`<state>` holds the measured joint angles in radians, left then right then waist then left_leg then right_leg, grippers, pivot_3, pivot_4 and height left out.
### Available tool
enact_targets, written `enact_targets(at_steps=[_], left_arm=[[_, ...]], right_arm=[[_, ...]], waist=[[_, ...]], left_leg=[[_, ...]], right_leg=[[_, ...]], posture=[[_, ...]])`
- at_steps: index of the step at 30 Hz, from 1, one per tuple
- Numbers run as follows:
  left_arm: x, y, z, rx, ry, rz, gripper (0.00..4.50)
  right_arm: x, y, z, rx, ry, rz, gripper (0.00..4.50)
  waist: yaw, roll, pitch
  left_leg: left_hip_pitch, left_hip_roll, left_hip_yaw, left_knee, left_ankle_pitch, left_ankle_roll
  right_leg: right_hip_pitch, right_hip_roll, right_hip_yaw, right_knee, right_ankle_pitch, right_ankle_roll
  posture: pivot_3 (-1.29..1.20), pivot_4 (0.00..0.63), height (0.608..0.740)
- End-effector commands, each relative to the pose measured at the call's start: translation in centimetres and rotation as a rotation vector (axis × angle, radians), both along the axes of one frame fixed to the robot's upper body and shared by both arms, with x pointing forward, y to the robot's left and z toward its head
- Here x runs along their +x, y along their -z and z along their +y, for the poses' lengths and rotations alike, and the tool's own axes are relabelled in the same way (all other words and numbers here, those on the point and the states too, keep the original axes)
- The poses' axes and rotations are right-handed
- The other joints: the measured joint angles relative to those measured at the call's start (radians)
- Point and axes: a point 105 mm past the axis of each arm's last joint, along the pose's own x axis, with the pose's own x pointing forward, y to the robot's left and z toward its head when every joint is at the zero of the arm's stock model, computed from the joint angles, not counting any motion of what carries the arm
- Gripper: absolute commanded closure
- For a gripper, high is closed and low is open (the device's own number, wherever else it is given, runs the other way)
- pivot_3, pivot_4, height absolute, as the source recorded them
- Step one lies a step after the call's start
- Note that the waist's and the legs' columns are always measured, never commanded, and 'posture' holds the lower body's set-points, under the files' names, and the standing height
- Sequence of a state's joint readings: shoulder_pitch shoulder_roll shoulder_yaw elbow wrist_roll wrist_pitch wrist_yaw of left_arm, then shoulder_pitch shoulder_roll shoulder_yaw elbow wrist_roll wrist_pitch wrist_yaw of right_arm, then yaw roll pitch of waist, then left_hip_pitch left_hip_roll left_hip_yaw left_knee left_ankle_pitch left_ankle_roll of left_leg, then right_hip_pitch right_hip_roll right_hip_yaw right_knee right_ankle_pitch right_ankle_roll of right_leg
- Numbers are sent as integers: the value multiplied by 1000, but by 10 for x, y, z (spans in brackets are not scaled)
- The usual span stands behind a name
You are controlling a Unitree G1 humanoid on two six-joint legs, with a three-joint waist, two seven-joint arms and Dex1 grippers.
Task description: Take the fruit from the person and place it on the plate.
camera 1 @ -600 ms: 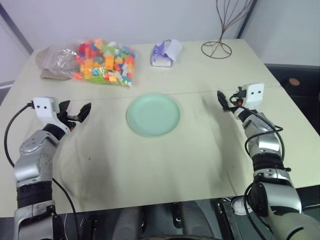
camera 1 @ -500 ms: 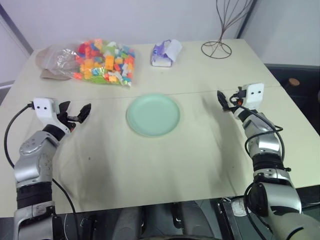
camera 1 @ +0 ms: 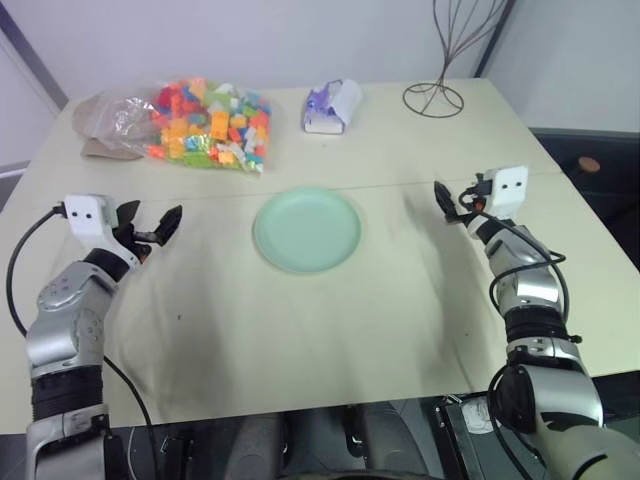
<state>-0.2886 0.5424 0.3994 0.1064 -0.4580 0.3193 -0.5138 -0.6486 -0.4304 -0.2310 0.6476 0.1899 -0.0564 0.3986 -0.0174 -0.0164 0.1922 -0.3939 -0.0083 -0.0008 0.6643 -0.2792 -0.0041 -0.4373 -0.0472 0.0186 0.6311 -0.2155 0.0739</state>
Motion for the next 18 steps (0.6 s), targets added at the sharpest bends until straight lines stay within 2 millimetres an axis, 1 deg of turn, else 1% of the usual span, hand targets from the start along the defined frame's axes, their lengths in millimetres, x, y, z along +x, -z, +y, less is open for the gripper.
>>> enact_targets(at_steps=[1,18], left_arm=[[-1,-15,8,34,-35,-57,0],[-1,-15,8,34,-31,-56,0]], right_arm=[[1,-16,1,-5,-3,-55,27],[1,-15,0,-6,-1,-53,27]], waist=[[0,0,0],[0,0,0]], left_leg=[[0,0,0,0,0,0],[1,0,0,0,0,0]], right_leg=[[0,0,0,0,0,0],[1,0,0,0,0,0]], posture=[[0,150,740],[0,150,740]])
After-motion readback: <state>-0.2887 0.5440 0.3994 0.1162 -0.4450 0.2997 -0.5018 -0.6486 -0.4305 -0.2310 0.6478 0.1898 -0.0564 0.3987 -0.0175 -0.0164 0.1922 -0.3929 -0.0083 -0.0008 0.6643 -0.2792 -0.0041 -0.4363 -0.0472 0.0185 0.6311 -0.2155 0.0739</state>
